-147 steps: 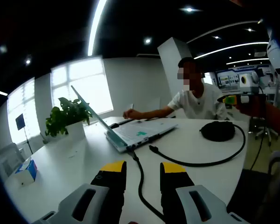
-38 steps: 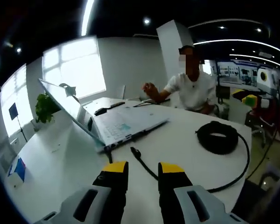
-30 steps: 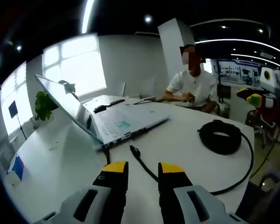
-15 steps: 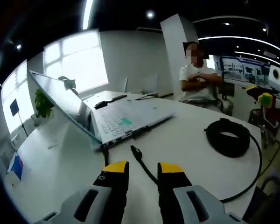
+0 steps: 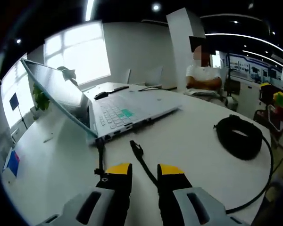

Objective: Pick up the network cable connector, insert into the computer network port

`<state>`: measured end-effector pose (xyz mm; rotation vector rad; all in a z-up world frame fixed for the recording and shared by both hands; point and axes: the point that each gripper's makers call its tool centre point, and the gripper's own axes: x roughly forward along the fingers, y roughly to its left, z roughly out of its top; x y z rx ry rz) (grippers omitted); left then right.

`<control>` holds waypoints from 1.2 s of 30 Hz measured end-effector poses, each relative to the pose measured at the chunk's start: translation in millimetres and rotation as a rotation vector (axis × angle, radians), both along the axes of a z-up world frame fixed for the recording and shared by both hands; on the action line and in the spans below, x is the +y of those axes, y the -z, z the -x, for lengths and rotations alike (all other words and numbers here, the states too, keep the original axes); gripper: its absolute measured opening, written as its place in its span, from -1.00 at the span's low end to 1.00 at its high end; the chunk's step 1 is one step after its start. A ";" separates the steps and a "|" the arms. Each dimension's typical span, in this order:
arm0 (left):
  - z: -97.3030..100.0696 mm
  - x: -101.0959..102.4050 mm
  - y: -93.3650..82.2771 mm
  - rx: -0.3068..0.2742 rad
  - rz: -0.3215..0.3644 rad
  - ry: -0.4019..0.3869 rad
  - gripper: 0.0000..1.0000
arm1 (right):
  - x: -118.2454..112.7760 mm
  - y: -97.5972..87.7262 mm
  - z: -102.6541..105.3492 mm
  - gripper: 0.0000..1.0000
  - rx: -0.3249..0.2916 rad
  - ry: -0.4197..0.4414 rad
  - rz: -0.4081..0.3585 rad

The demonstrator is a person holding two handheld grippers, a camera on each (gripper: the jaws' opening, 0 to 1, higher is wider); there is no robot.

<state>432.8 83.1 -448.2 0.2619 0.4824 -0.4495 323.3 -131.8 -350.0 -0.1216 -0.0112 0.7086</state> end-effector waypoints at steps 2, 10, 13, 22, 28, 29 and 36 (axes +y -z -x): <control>-0.5 -0.5 2.3 0.008 -0.004 -0.001 -0.55 | -0.8 -0.5 -0.2 -0.52 -0.002 0.001 -0.002; -2.1 -0.1 8.9 0.042 -0.005 -0.014 -0.58 | -1.7 -1.2 -0.6 -0.52 -0.005 0.001 -0.005; -1.9 -0.4 10.5 0.054 0.000 -0.019 -0.64 | -1.9 -1.8 -0.6 -0.52 -0.007 0.001 -0.008; -1.1 -3.0 13.2 0.088 0.030 -0.021 -0.79 | -1.9 -4.0 0.4 -0.52 -0.016 0.000 -0.013; -1.6 -3.2 13.2 0.092 0.046 -0.027 -0.84 | -0.7 -4.9 1.4 -0.52 -0.021 -0.003 -0.012; -2.0 -3.0 13.2 0.095 0.056 -0.030 -0.86 | 0.0 -5.3 1.9 -0.52 -0.023 -0.004 -0.012; -2.1 -2.4 12.5 0.070 0.045 -0.035 -0.89 | 2.4 -6.6 2.6 -0.52 -0.030 -0.010 -0.015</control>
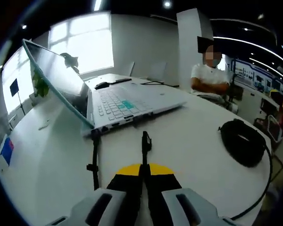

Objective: Pick up the network cable connector, insert into the computer network port

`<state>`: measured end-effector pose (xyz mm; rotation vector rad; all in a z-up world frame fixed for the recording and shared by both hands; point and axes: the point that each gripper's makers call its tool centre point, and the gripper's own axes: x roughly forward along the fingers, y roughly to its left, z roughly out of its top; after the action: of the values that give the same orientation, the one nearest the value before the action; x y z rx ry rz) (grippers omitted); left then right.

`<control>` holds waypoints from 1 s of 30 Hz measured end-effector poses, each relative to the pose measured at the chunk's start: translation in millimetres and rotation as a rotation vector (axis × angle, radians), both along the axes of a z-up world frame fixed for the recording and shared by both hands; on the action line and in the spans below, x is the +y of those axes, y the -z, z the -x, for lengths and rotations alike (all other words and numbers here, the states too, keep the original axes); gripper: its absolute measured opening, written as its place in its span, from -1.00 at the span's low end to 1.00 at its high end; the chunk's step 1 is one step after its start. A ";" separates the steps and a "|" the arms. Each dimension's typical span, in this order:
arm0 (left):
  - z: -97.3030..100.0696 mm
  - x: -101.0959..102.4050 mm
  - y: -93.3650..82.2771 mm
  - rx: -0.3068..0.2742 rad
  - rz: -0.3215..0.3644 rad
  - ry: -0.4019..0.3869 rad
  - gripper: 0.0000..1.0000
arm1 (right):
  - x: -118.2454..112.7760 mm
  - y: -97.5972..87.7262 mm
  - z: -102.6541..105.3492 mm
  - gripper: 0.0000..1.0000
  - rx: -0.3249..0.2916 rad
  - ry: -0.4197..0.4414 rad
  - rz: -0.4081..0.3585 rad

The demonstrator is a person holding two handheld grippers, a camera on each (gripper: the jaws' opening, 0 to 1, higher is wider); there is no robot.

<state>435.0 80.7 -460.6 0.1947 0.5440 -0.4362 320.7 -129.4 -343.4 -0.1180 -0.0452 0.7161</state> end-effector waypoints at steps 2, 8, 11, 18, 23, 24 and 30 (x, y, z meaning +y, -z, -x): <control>0.0 1.3 -0.4 -0.003 -0.014 0.000 -0.90 | 0.8 0.3 0.5 -0.52 0.000 -0.002 0.000; 0.8 2.6 -8.9 -0.036 -0.007 0.004 -0.91 | 1.8 2.2 1.2 -0.52 0.003 -0.004 -0.001; 1.0 2.7 -12.2 -0.050 -0.027 0.012 -0.91 | 2.7 2.7 1.0 -0.52 0.004 -0.005 -0.003; 2.9 4.2 -21.6 -0.073 0.044 0.005 -0.91 | 8.3 8.1 -1.4 -0.52 0.038 -0.020 -0.027; 6.8 -3.5 -29.4 -0.043 0.255 0.012 -0.91 | 14.7 6.4 -1.0 -0.52 0.108 -0.066 -0.151; 7.7 -2.6 -30.3 -0.036 0.288 0.012 -0.91 | 16.7 7.0 -1.4 -0.52 0.130 -0.085 -0.180; 12.1 -2.2 -34.5 -0.015 0.423 0.018 -0.91 | 25.5 10.9 -13.0 -0.53 0.217 -0.125 -0.260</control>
<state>422.8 78.4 -426.2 -0.2030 0.4247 -0.5564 333.7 -103.9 -354.3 0.2127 0.0622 0.8381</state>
